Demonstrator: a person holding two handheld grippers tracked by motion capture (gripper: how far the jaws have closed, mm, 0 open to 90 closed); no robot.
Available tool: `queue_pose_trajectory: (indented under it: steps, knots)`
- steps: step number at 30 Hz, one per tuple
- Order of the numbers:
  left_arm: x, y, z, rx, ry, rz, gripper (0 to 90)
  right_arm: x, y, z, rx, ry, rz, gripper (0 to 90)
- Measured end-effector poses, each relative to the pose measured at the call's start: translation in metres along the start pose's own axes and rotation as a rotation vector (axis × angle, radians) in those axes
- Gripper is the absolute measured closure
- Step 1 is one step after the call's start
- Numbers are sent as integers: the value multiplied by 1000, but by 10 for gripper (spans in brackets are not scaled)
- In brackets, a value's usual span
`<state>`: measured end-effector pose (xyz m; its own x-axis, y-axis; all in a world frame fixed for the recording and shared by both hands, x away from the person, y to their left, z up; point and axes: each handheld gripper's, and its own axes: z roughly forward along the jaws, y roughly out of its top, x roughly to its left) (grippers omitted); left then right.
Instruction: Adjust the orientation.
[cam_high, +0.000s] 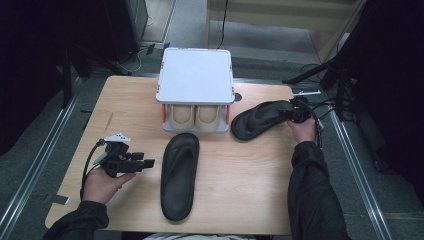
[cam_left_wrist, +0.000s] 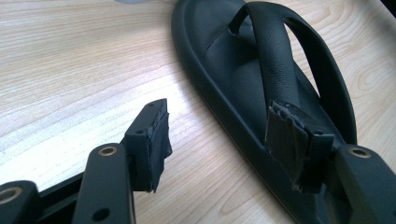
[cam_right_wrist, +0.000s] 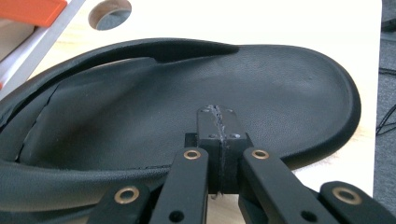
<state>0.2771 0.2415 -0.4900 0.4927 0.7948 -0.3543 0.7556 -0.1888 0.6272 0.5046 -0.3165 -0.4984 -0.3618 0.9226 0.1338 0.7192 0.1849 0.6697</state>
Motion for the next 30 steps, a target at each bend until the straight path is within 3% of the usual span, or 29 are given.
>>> queue_pose_trajectory:
  steps: [22, 30]
  knots:
    - [6, 7, -1, -17, -16, -10, 396, 17, -32, -29, 51, 9, -13, 900]
    - [12, 10, 2, 6, -16, -3, 394, 25, -43, -38, 61, 8, -19, 900]
